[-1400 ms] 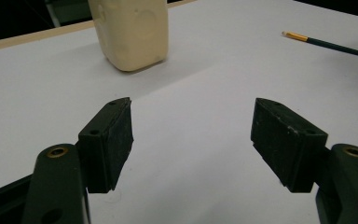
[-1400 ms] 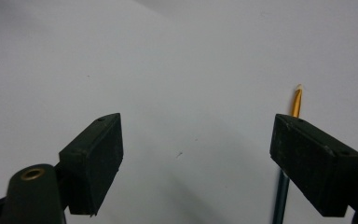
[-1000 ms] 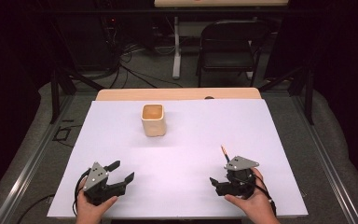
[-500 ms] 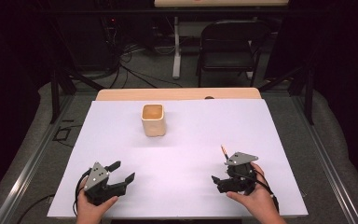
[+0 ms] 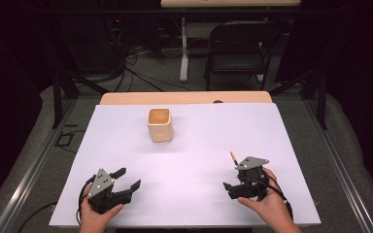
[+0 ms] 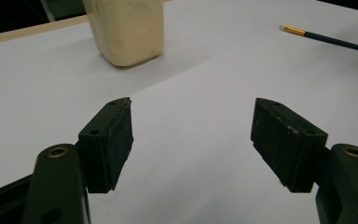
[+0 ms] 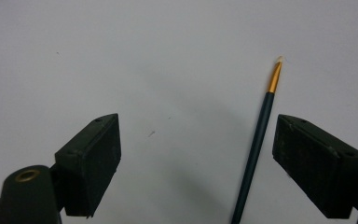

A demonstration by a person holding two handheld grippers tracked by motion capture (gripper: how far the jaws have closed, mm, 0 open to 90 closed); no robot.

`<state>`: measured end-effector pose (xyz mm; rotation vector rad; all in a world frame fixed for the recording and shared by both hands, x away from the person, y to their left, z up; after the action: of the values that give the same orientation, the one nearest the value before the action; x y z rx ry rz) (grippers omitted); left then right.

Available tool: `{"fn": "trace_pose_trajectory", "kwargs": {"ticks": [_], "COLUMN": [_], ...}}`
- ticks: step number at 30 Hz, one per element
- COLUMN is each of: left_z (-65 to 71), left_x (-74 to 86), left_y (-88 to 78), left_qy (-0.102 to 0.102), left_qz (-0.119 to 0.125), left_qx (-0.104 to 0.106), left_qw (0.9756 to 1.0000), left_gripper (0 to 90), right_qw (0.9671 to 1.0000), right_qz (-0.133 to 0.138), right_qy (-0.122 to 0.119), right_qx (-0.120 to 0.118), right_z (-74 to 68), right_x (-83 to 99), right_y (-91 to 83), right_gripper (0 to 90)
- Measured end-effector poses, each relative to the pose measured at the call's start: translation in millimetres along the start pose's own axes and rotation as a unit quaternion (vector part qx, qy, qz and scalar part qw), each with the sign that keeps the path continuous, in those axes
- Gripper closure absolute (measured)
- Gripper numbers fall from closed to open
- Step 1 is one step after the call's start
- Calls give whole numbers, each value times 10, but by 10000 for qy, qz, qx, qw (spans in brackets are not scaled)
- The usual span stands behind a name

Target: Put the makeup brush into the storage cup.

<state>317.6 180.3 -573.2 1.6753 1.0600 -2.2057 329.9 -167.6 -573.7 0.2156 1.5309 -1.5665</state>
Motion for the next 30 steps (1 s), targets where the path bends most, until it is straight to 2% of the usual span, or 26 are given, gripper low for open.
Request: {"fn": "trace_pose_trajectory", "kwargs": {"ticks": [13, 21, 30], "left_z": [3, 3, 1], "left_x": [2, 3, 2], "left_y": [3, 4, 1], "left_qy": [0, -5, 2], "left_qz": [-7, -10, -10], "left_qx": [-6, -3, -7], "left_qw": [10000, 10000, 10000], "left_gripper": [297, 297, 297], "right_qw": [9994, 9978, 9974], "right_qz": [-306, -612, -658], "right_qy": [20, 73, 111], "right_qx": [166, 260, 285], "right_z": [150, 268, 302], "right_x": [6, 21, 21], "right_y": [-12, 10, 32], "right_gripper": [182, 194, 194]}}
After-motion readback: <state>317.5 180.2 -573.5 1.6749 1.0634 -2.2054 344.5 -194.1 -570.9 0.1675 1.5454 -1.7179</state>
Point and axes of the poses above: each handheld gripper's, and its own axes: y roughly forward along the jaws, x roughly out of its underside, z roughly to its right, the point moved 9 cm from there along y, roughly forward along the jaws, and after that the axes turned 13 degrees about x, right-handed, at the moved point
